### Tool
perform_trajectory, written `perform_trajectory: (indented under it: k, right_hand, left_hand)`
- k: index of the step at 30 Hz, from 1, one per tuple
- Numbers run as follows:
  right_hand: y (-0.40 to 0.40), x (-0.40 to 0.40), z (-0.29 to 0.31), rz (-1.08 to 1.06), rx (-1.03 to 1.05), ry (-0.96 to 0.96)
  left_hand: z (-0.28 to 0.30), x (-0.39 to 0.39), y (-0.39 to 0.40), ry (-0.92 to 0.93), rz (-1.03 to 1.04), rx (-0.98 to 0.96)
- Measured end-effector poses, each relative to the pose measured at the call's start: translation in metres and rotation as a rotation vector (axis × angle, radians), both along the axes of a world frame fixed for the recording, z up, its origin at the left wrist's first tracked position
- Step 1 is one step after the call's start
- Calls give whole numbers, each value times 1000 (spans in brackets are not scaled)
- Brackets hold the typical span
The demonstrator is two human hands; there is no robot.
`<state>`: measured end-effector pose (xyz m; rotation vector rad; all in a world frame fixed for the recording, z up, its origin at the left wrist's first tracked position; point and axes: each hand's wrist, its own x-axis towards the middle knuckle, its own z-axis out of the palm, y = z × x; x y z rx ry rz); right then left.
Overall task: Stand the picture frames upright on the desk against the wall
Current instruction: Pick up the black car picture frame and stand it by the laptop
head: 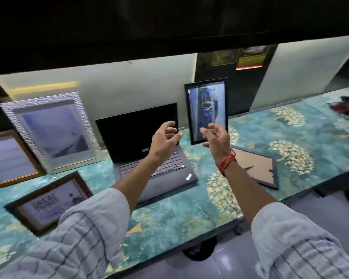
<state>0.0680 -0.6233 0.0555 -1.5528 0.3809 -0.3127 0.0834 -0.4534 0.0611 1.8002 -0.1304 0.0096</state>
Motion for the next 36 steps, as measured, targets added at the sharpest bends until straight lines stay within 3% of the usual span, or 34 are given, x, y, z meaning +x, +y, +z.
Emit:
perform_trajectory:
  k: [6,14,18,23,36]
  right_hand:
    - [-64,31,-29,-59,145,129]
    - [-117,101,-67,-69,291,328]
    - [-139,128,-73,-24,272,352]
    - [-180,161,-78,100,192,314]
    - [-239,216,-77,303,195,266]
  left_hand:
    - [-18,30,-61,16,-35,125]
    - [-7,142,-122,-86,30,344]
    - [-15,189,-142,123,207,283]
    - [-40,221,-177,210,326,269]
    - [-89,280,-191,204,590,92]
